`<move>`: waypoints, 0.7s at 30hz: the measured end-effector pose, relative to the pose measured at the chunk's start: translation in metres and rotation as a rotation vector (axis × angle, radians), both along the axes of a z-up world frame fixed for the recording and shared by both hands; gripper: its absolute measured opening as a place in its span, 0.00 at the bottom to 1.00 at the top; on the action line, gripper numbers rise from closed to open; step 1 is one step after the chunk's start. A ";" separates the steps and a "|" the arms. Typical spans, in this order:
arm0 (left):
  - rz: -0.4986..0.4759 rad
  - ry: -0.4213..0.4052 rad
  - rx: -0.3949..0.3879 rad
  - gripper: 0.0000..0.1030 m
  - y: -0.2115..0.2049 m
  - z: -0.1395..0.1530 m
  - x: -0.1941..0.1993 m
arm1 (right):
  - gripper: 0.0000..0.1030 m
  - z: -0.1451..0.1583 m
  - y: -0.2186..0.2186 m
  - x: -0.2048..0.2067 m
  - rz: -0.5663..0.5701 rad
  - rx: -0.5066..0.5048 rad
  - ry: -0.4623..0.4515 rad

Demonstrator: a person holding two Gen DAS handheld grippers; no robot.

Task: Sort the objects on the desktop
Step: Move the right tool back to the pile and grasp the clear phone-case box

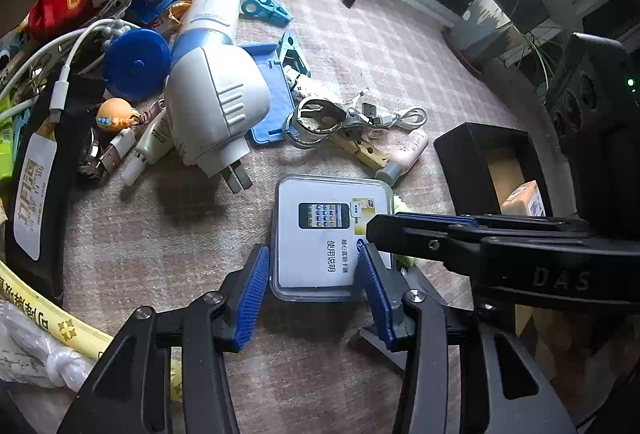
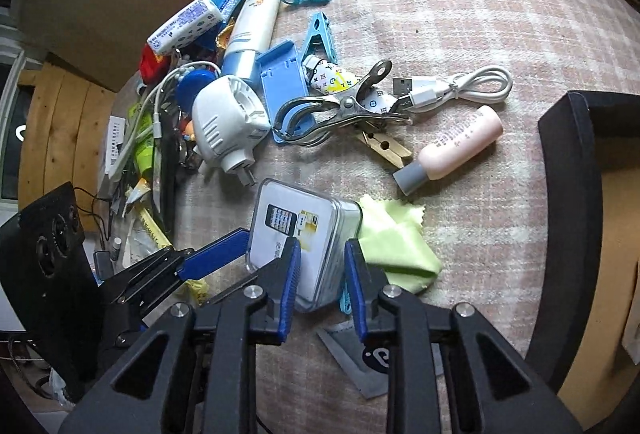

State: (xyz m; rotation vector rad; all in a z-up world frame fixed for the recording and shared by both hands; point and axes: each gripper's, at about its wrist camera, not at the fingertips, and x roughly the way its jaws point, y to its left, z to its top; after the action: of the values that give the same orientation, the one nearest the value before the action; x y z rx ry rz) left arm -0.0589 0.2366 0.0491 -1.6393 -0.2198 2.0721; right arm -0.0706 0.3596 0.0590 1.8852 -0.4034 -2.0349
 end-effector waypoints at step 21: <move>0.016 0.061 0.004 0.40 0.003 0.026 0.008 | 0.24 0.026 0.010 0.007 0.001 0.006 0.046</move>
State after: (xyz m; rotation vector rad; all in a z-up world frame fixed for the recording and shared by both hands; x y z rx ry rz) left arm -0.0512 0.2392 0.0752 -1.5746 -0.2173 2.1289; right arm -0.0633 0.3696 0.0853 1.8374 -0.3853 -2.0773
